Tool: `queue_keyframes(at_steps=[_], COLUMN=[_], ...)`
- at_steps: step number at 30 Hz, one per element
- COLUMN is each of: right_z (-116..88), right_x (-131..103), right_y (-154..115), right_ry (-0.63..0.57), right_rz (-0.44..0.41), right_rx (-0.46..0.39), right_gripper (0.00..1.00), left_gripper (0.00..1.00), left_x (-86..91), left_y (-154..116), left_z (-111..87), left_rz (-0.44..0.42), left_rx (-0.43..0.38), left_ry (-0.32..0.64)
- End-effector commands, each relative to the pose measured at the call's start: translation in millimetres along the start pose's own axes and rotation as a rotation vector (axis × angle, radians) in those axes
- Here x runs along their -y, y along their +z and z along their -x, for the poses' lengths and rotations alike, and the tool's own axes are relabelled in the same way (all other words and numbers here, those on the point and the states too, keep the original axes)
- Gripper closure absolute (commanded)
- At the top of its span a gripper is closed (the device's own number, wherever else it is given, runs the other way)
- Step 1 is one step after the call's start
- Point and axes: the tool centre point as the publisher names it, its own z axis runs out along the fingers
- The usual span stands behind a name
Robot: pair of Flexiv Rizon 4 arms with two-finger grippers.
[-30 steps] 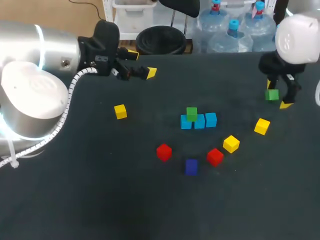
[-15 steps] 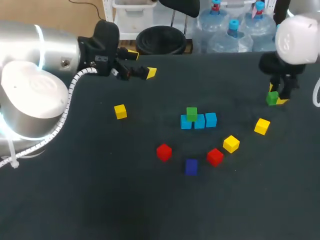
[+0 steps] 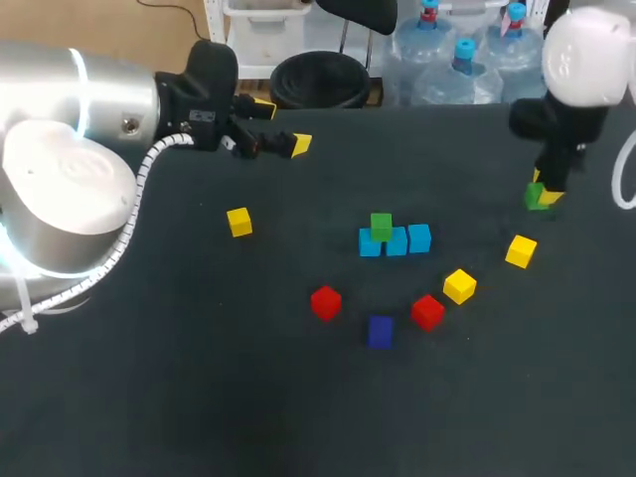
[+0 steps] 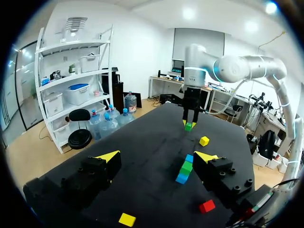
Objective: Place the blue cubes, place green cubes on the blue cubes, place the yellow cubes on the green cubes, then place the red cubes on the yellow cubes, and place purple cube on the red cubes.
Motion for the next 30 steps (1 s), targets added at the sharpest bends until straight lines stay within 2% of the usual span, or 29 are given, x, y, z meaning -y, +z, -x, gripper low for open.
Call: queue_keyframes(at_steps=[1, 8, 12, 14, 19, 30], right_z=[12.6, 44.1, 58.9, 64.1, 78.3, 106.3], right_x=[-16.0, -52.3, -65.8, -69.0, -75.8, -79.9], right_y=[-28.7, -55.4, -60.2, -61.5, -63.5, -59.8], right_ry=[0.054, 0.085, 0.077, 0.071, 0.075, 0.062], right_rz=[0.018, -0.019, -0.033, -0.057, -0.092, -0.197], right_rx=[0.056, 0.081, 0.047, 0.004, -0.042, -0.060], right_gripper=[1.00, 1.00, 1.00, 1.00, 1.00, 1.00], left_gripper=[0.00, 0.00, 0.00, 0.00, 0.00, 0.00], left_x=[-0.3, -0.3, -0.3, -0.3, -0.3, -0.3], left_y=[-0.2, -0.2, -0.2, -0.2, -0.2, -0.2], left_z=[-1.3, -1.3, -1.3, -1.3, -1.3, -1.3], left_rz=[0.000, 0.000, 0.000, 0.000, 0.000, 0.000], left_rx=[0.006, 0.006, 0.006, 0.006, 0.006, 0.006], left_ry=[0.001, 0.001, 0.001, 0.001, 0.001, 0.001])
